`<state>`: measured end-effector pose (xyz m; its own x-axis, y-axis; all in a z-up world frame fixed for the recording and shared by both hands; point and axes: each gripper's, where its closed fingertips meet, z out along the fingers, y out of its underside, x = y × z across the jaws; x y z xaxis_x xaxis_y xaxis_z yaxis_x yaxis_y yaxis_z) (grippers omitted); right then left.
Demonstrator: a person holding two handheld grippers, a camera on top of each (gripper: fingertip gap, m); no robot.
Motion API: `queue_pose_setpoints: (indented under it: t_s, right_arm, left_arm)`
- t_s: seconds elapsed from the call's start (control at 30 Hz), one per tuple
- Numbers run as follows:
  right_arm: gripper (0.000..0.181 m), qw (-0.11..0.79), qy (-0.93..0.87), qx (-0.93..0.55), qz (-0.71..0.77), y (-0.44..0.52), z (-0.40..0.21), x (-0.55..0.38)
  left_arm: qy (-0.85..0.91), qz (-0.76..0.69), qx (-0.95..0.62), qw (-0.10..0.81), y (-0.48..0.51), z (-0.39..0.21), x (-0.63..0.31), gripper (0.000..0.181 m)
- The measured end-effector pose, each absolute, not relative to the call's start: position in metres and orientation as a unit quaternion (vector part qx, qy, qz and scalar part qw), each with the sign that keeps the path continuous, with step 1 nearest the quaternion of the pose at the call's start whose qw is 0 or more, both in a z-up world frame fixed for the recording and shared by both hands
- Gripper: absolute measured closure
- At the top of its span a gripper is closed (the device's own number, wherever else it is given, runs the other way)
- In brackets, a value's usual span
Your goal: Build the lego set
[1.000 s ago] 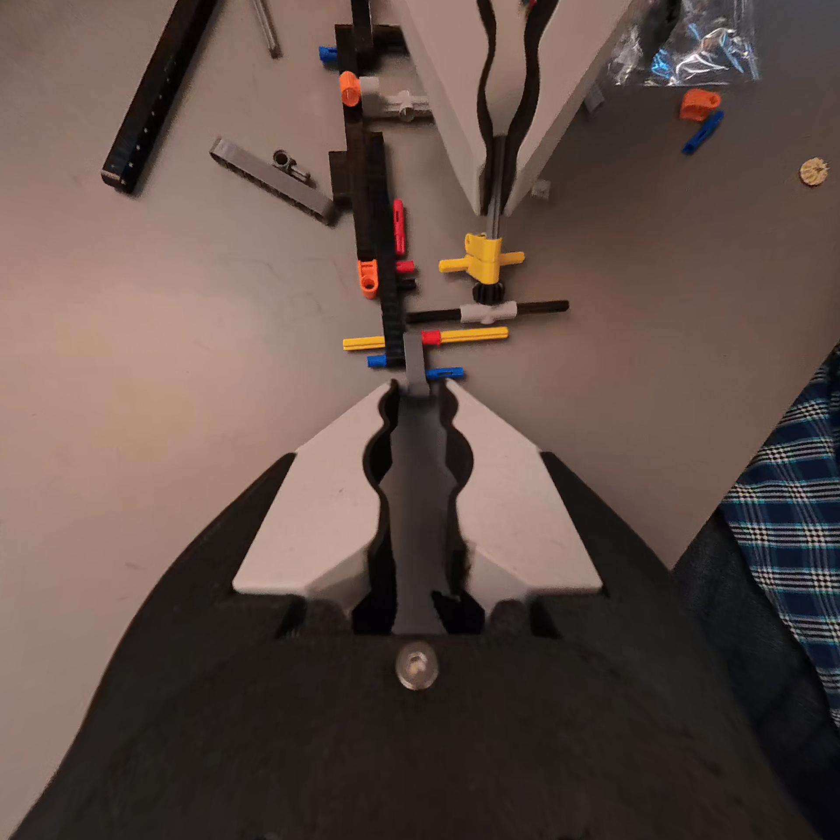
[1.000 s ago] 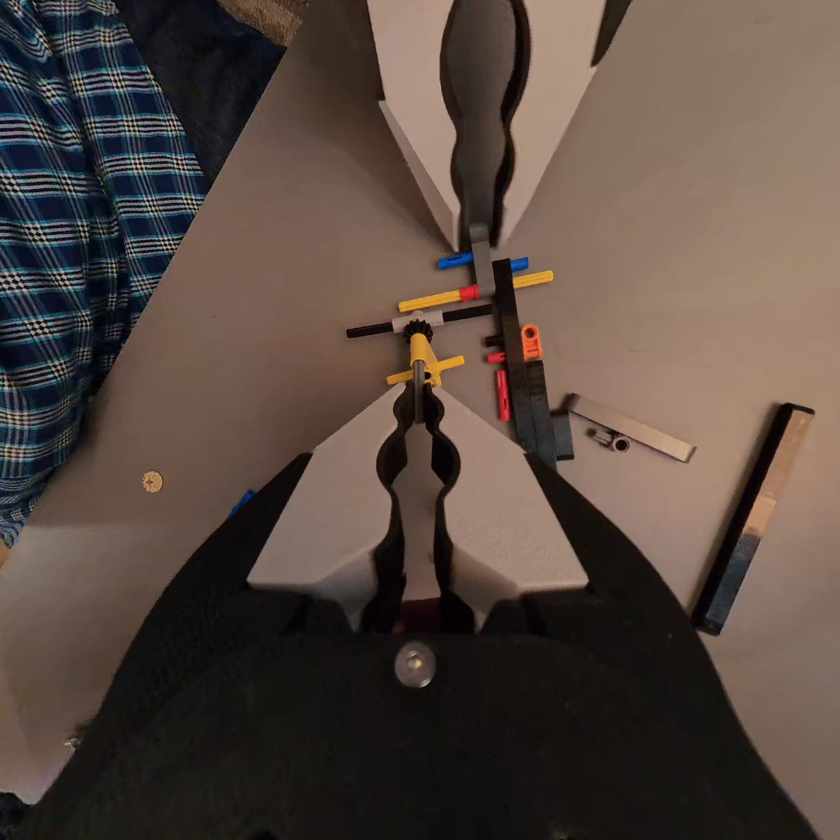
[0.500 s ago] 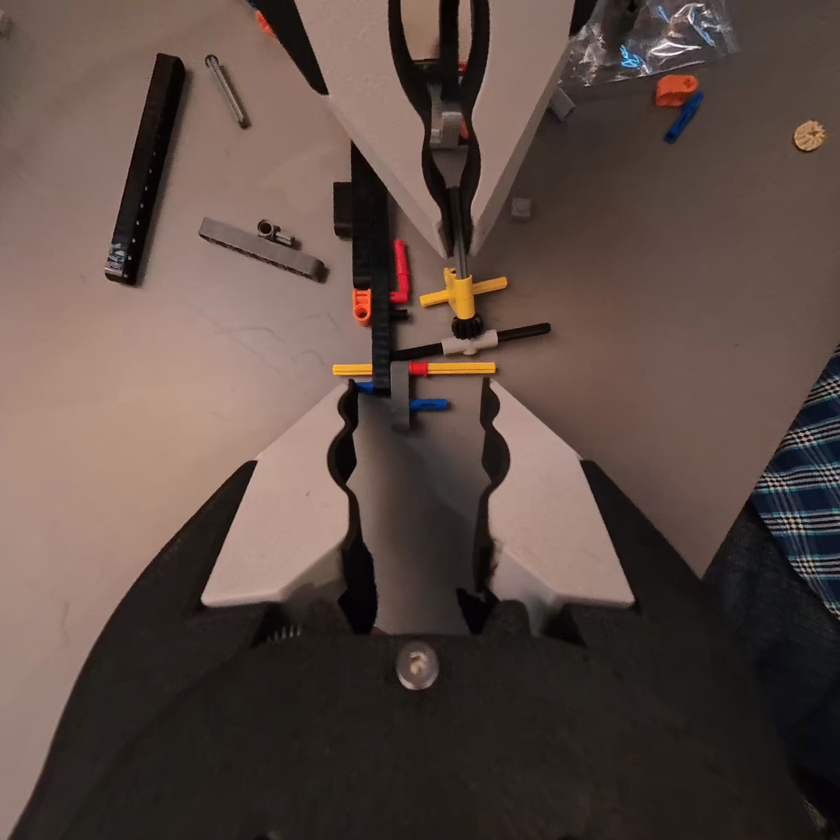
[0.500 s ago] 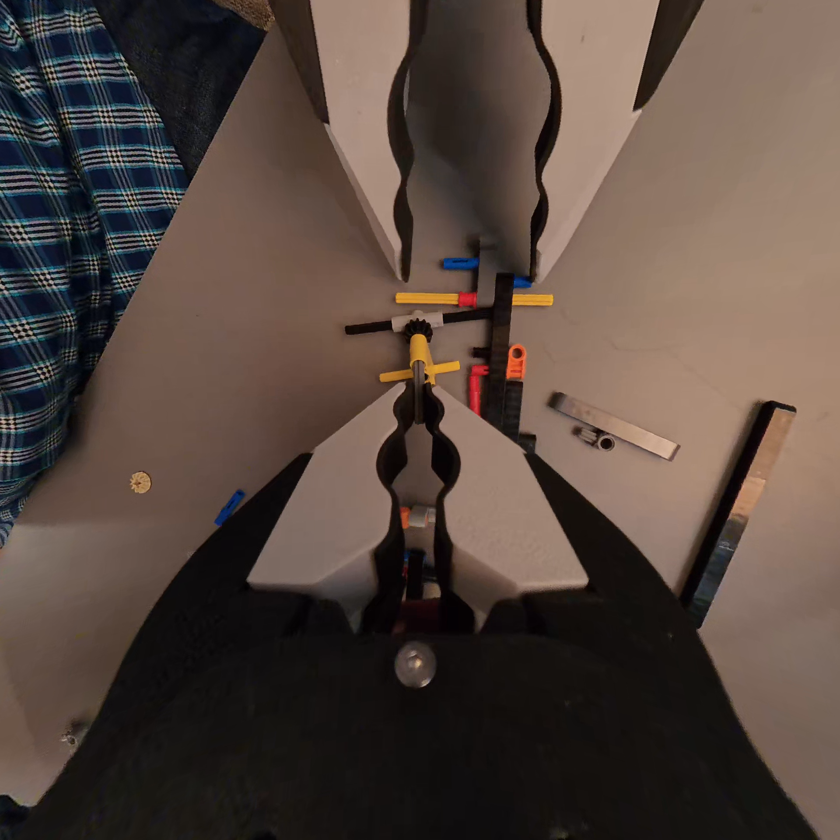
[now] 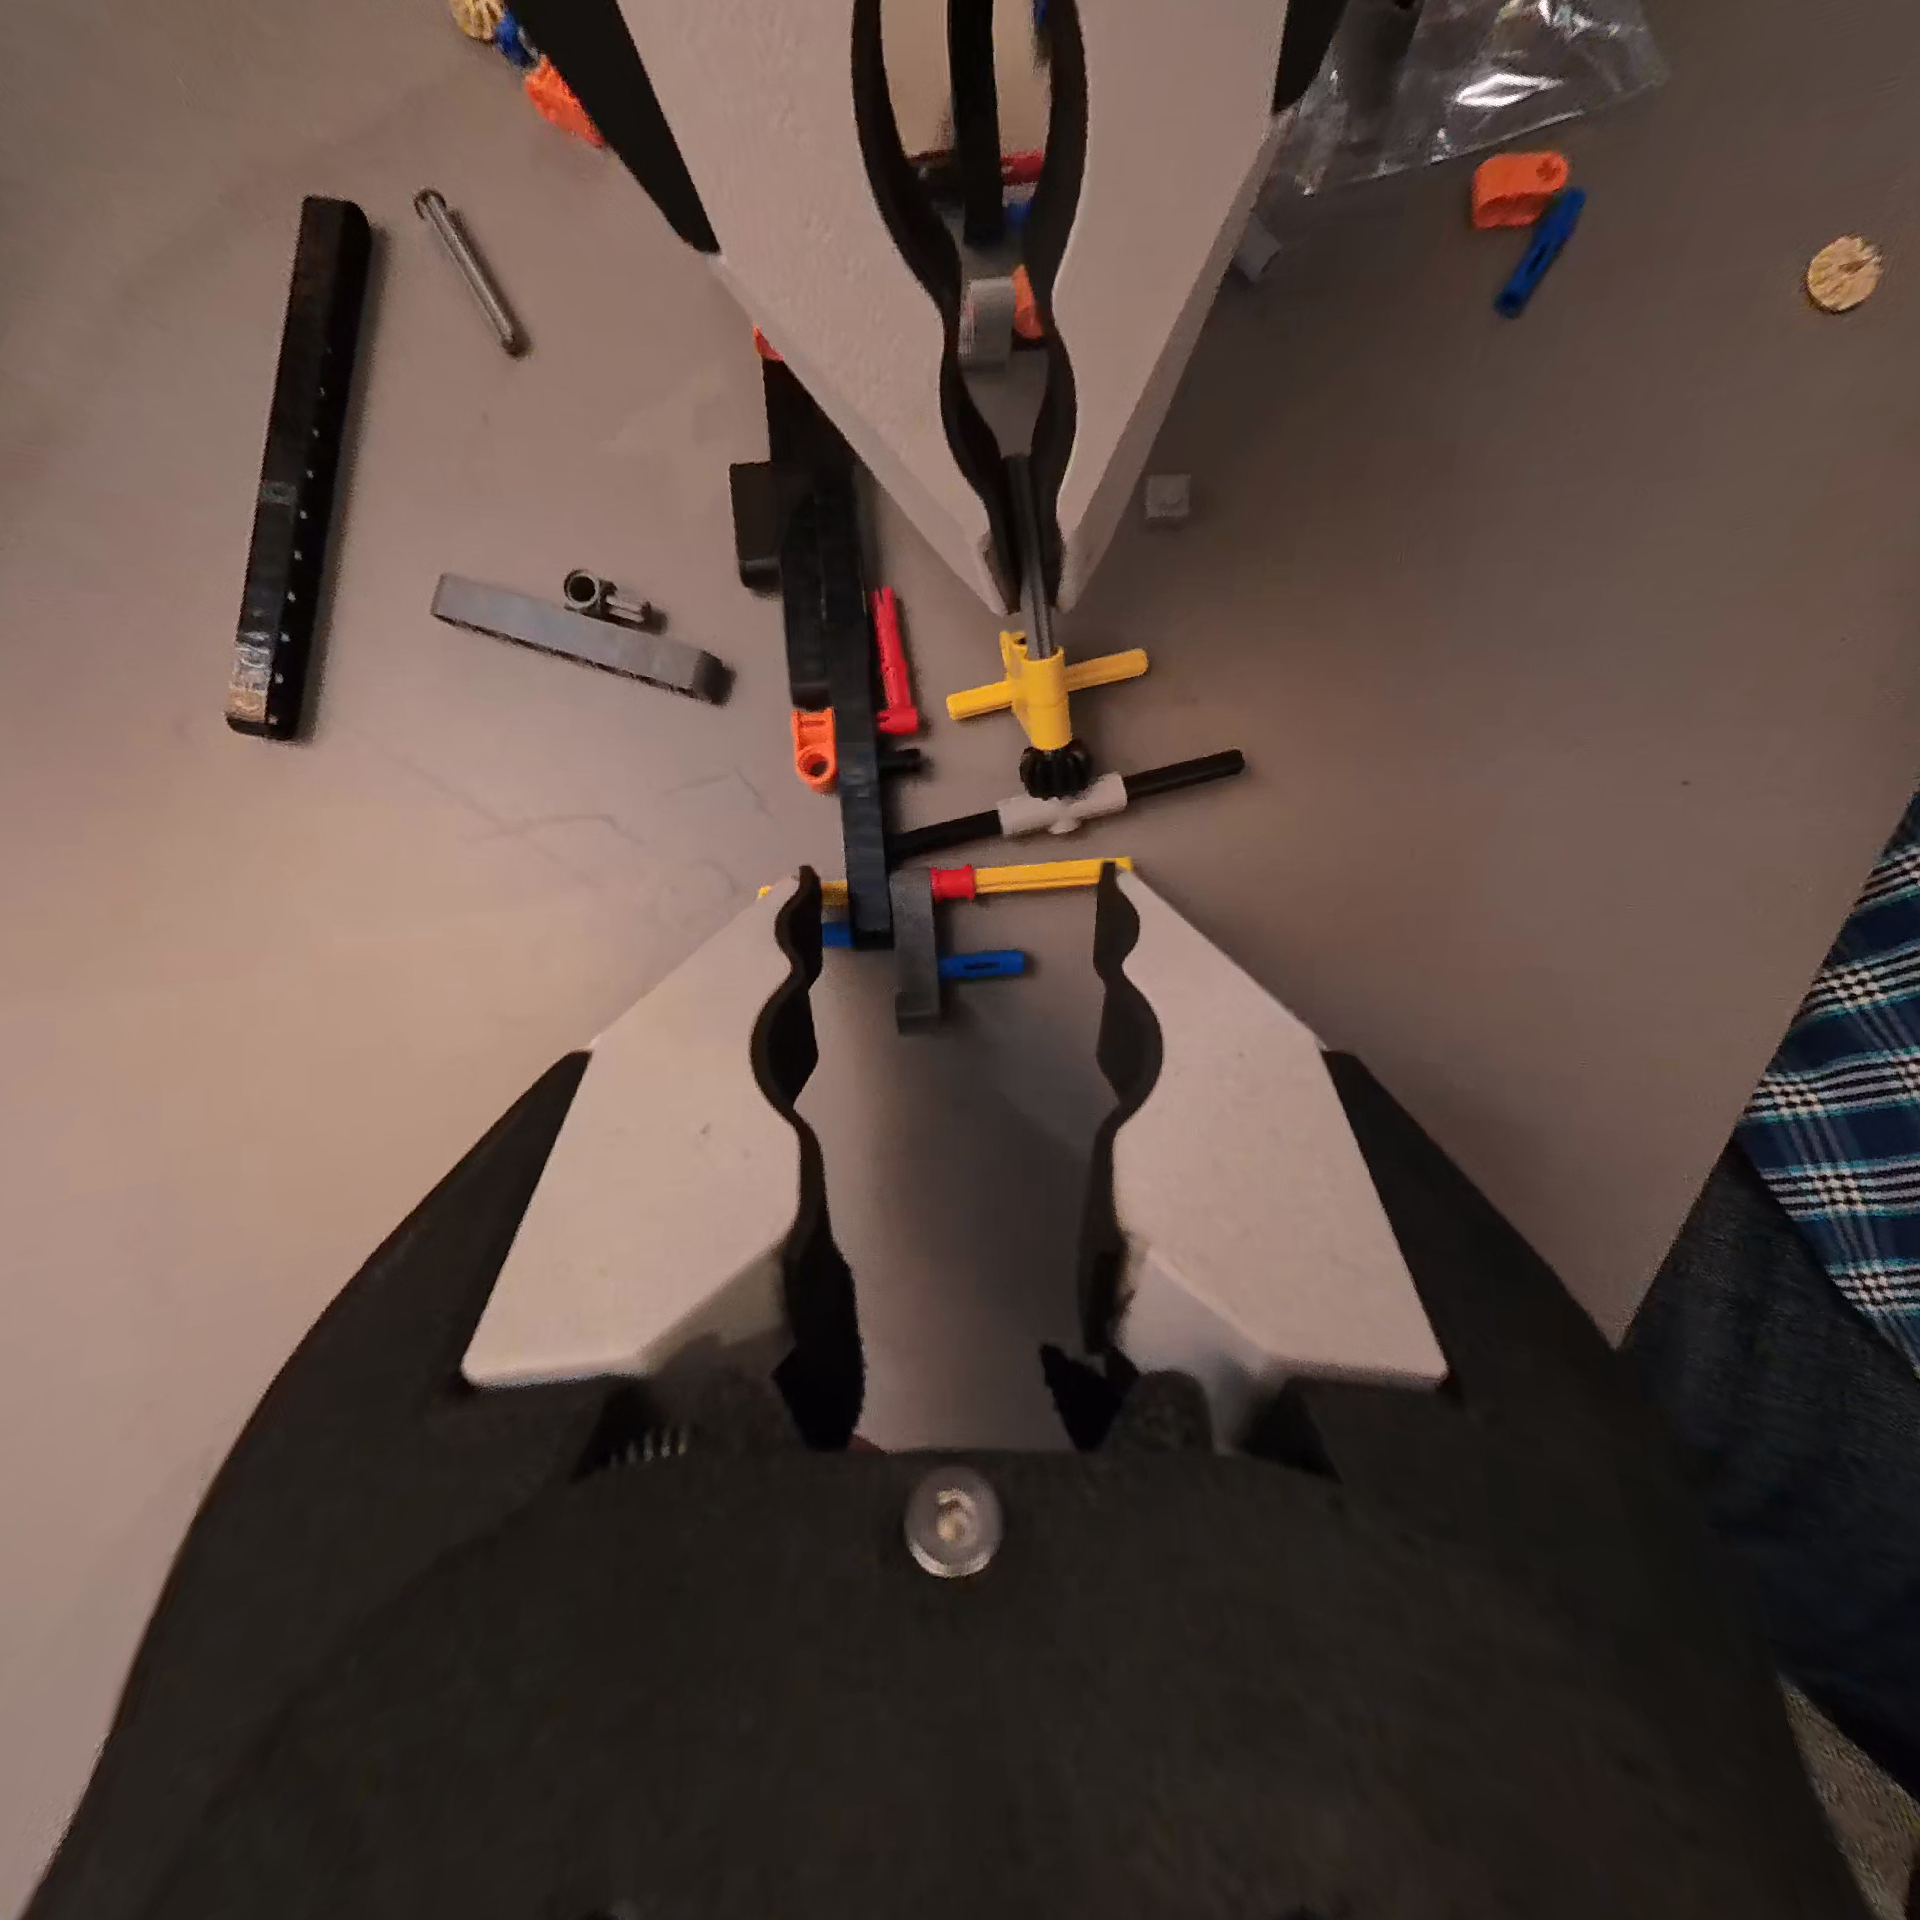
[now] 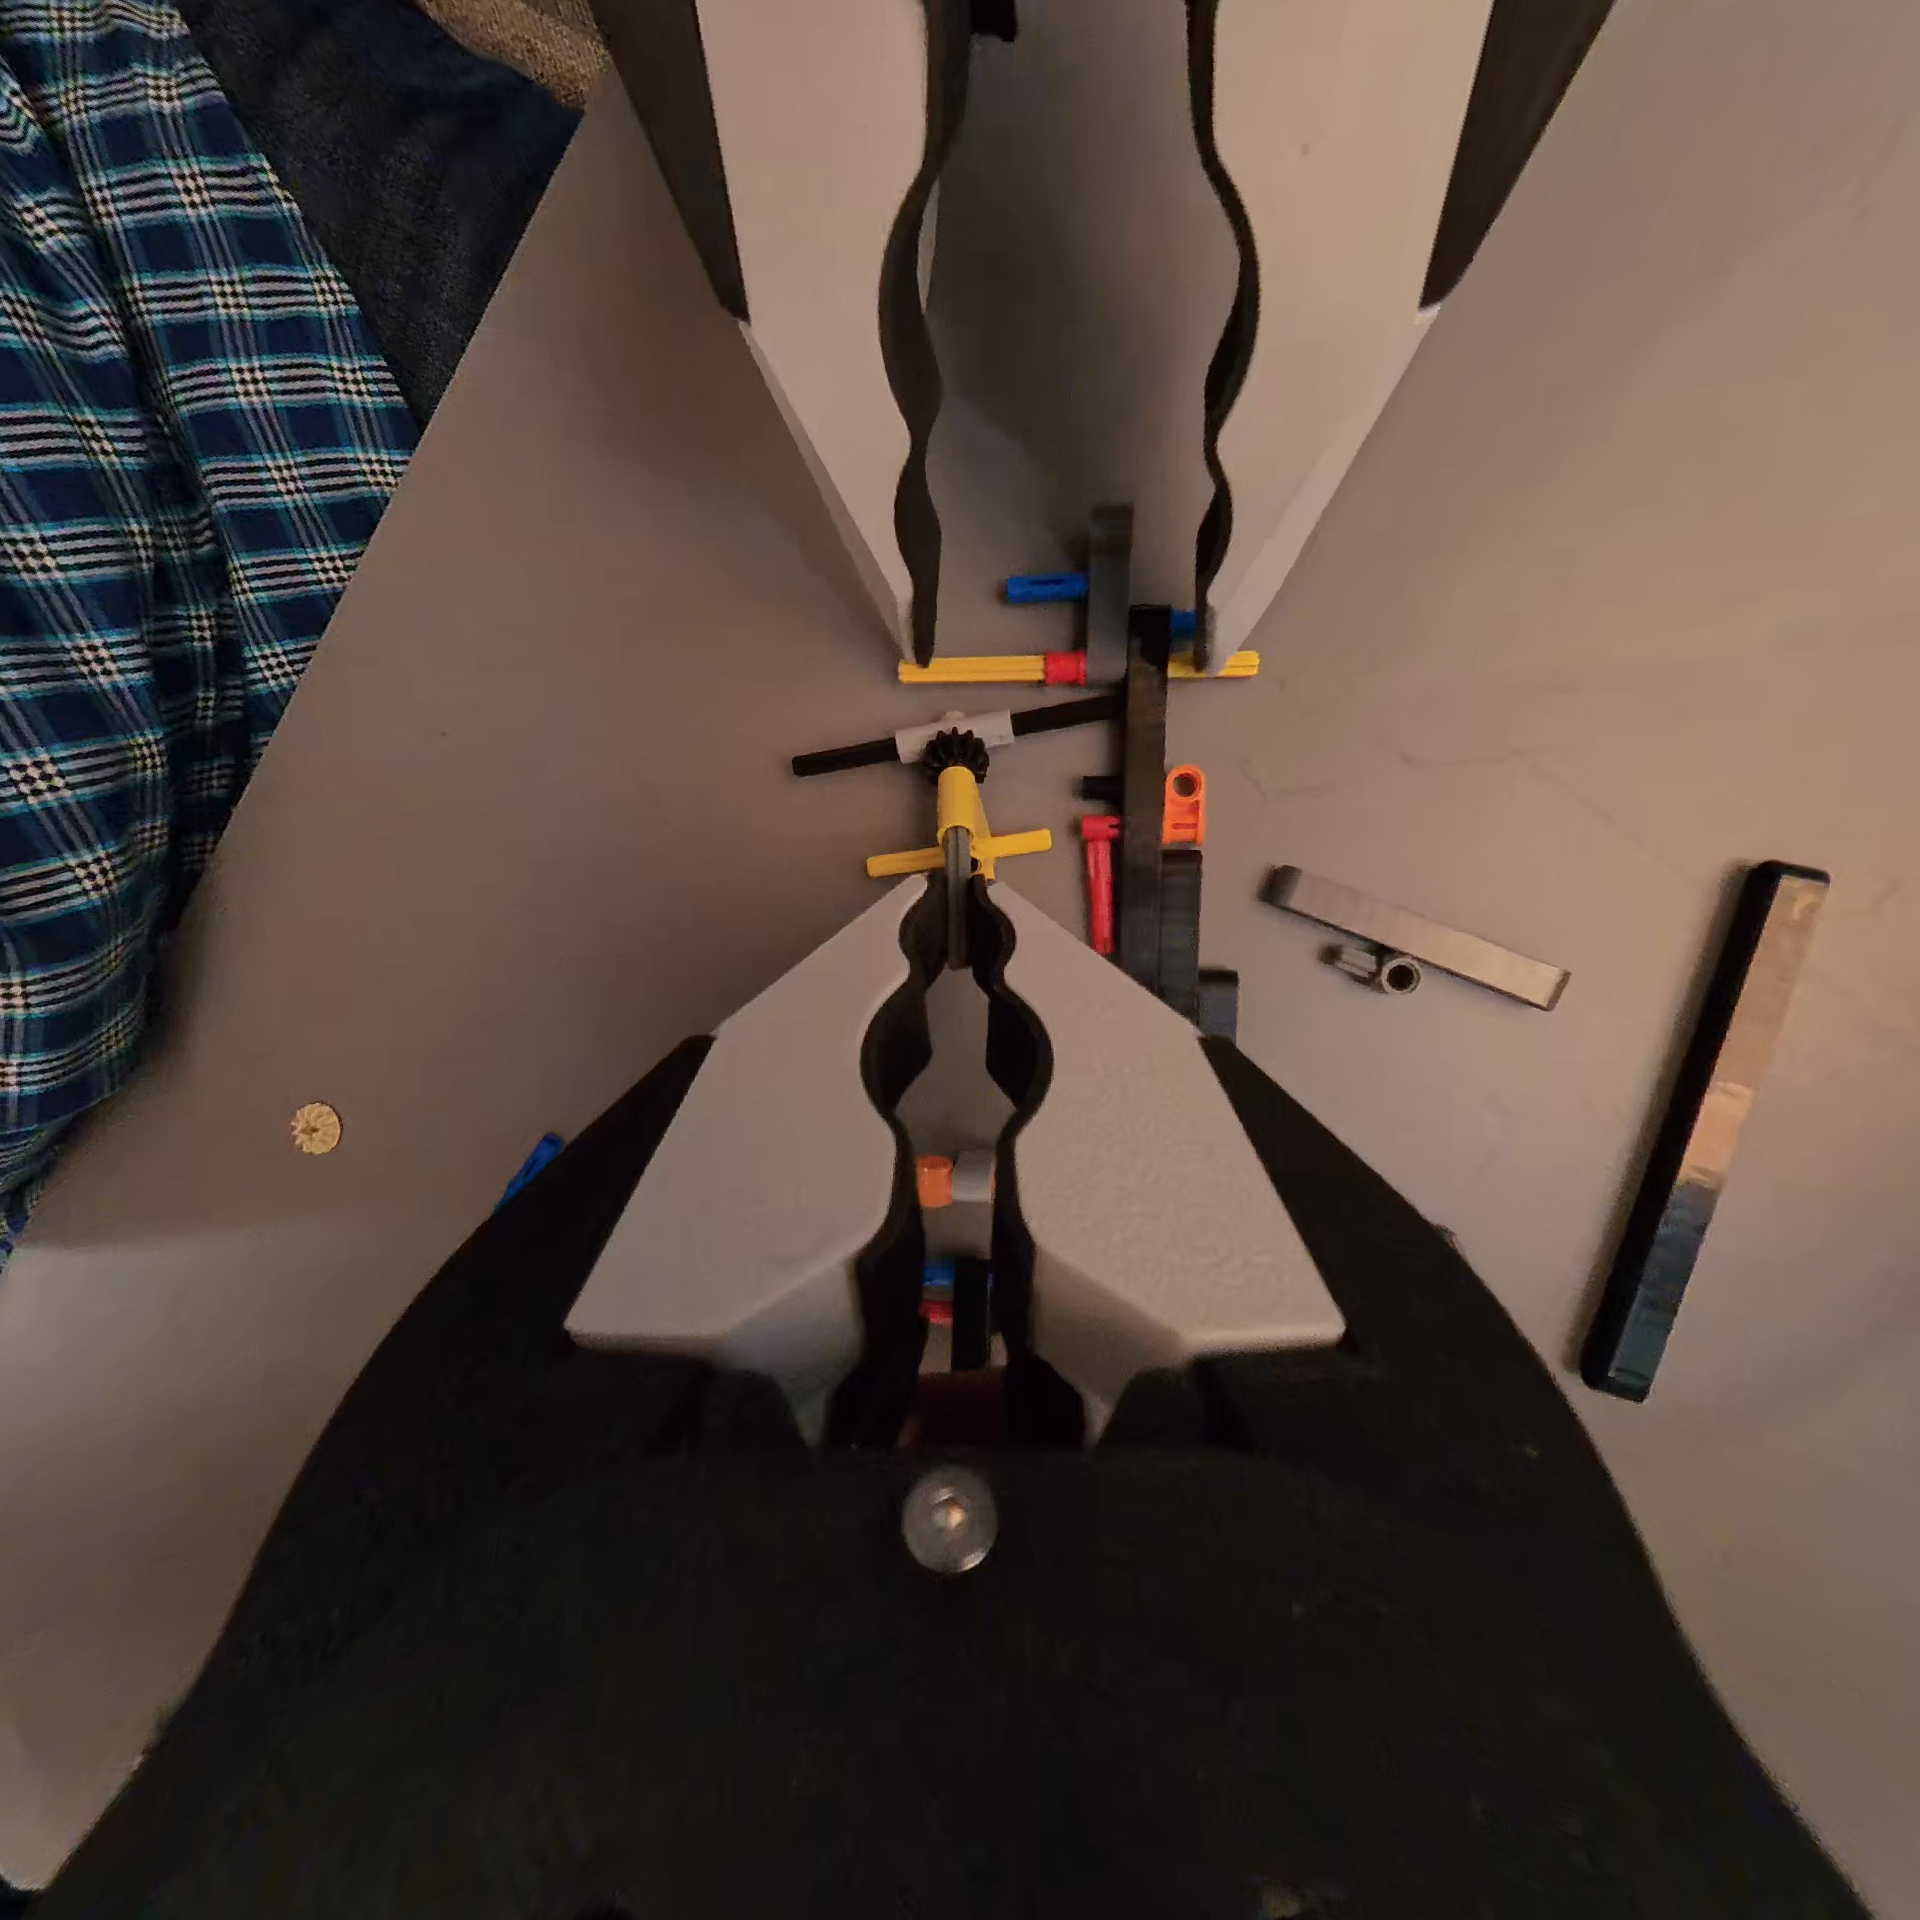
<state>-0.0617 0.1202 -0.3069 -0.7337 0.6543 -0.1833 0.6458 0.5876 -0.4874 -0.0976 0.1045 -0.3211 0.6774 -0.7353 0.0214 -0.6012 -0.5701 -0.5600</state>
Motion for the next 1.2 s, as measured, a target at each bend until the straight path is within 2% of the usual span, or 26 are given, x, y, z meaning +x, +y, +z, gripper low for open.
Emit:
queue_pose_setpoints:
  t_s: [0.87, 1.07, 1.2]
  right_arm:
    - [0.18, 0.031, -0.857, -0.437, 0.273, 0.121, -0.308, -0.068]
    - [0.18, 0.034, -0.852, -0.443, 0.277, 0.121, -0.308, -0.068]
    - [0.18, 0.034, -0.851, -0.445, 0.277, 0.122, -0.308, -0.068]
  left_arm:
    - [0.377, -0.118, -0.882, 0.259, 0.102, -0.324, -0.088, 0.122]
    - [0.37, -0.113, -0.887, 0.251, 0.1, -0.325, -0.083, 0.109]
    - [0.362, -0.089, -0.893, 0.253, 0.102, -0.326, -0.083, 0.111]
